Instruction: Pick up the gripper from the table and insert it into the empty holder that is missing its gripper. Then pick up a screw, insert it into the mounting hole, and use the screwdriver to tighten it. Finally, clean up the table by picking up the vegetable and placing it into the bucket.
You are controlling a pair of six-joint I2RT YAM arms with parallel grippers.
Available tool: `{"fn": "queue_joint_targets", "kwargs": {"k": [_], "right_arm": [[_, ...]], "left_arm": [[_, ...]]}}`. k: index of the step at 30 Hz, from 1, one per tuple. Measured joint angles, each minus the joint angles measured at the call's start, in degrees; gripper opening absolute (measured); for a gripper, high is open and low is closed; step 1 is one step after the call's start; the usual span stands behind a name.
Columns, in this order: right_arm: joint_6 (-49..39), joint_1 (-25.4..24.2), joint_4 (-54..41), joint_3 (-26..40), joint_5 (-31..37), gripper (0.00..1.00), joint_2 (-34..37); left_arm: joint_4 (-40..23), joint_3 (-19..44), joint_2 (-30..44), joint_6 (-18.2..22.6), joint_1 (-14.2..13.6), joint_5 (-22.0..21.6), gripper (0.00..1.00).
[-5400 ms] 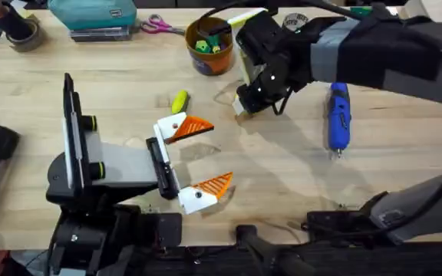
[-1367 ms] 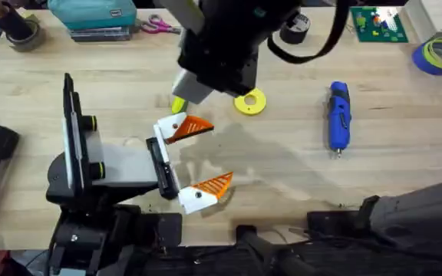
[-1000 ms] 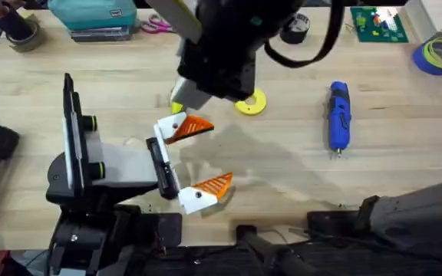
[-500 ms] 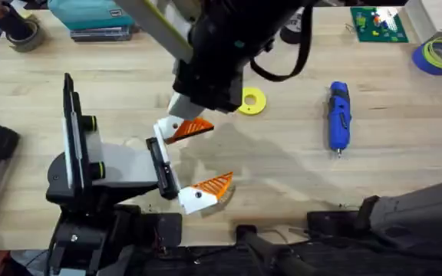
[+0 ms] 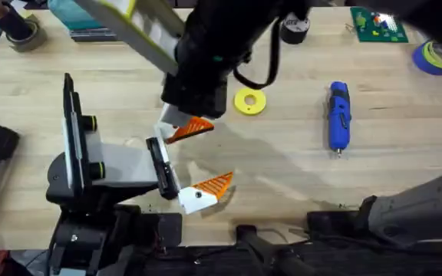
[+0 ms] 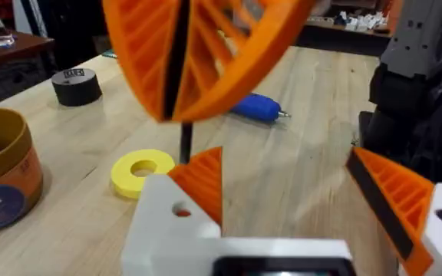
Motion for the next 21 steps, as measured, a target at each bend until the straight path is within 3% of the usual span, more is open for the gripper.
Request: {"fn": "queue_joint_targets", "kwargs": {"k": [21], "right_arm": [[0.0, 0.7, -0.5, -0.2, 0.0, 0.006, 1.6]], "left_arm": [[0.0, 0.0, 0.0, 0.0, 0.0, 0.0, 0.986]]}}
